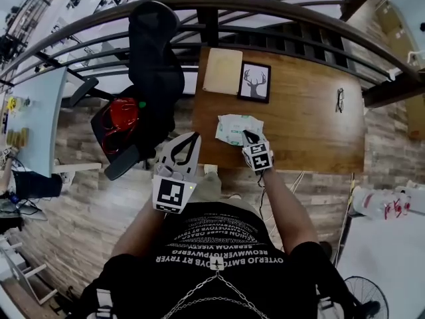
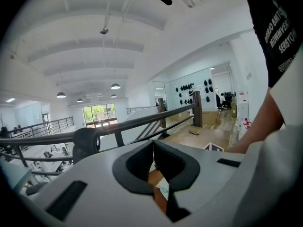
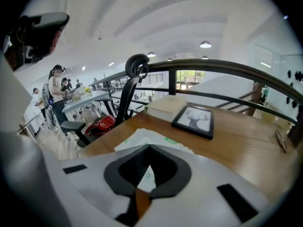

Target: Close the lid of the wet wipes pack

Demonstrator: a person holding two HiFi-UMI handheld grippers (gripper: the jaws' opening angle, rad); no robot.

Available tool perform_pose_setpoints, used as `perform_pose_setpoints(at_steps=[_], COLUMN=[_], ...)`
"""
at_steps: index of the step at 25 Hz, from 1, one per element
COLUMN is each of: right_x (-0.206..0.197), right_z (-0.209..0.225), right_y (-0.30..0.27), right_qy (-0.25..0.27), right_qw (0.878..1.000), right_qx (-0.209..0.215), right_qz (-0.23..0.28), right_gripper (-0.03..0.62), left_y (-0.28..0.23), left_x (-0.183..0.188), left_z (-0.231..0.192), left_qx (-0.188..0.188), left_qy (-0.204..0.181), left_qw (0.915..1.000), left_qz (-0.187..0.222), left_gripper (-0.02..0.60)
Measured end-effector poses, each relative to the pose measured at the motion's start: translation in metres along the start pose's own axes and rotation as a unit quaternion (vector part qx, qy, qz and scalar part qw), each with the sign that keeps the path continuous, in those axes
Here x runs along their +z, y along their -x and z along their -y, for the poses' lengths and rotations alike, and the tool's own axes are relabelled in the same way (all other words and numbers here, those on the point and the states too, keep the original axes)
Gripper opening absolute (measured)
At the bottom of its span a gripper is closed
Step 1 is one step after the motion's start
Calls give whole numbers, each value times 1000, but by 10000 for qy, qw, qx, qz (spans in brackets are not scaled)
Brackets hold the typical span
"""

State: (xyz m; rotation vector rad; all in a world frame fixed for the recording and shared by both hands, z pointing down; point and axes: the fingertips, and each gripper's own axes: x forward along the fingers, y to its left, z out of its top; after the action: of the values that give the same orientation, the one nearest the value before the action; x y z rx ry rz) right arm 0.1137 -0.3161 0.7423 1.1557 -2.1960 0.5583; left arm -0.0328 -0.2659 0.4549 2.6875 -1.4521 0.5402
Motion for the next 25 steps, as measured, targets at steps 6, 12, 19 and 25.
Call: perform_pose_setpoints(at_steps=[6,12,19,25], right_x=[61,97,118,128], right_z=[8,7,8,6], right_y=[86,176,274,346], right_qy=[-589,-183,-69,-43], right_qw=[9847,9700,9516,9381], right_qx=[-204,-649,-1027,-1255], right_qz=[1629,2334,2897,3229], right_gripper=[14,14,14,14], left_y=[14,32,60,90], left_x=[13,35,58,74], left_z=[10,13,14,21], left_qx=[-14,124,303,511], left_qy=[82,310,323,193], left_qw=[9996,9971,9938,9911], left_qz=[271,685,1021,1212], left_gripper=[28,28,28,28])
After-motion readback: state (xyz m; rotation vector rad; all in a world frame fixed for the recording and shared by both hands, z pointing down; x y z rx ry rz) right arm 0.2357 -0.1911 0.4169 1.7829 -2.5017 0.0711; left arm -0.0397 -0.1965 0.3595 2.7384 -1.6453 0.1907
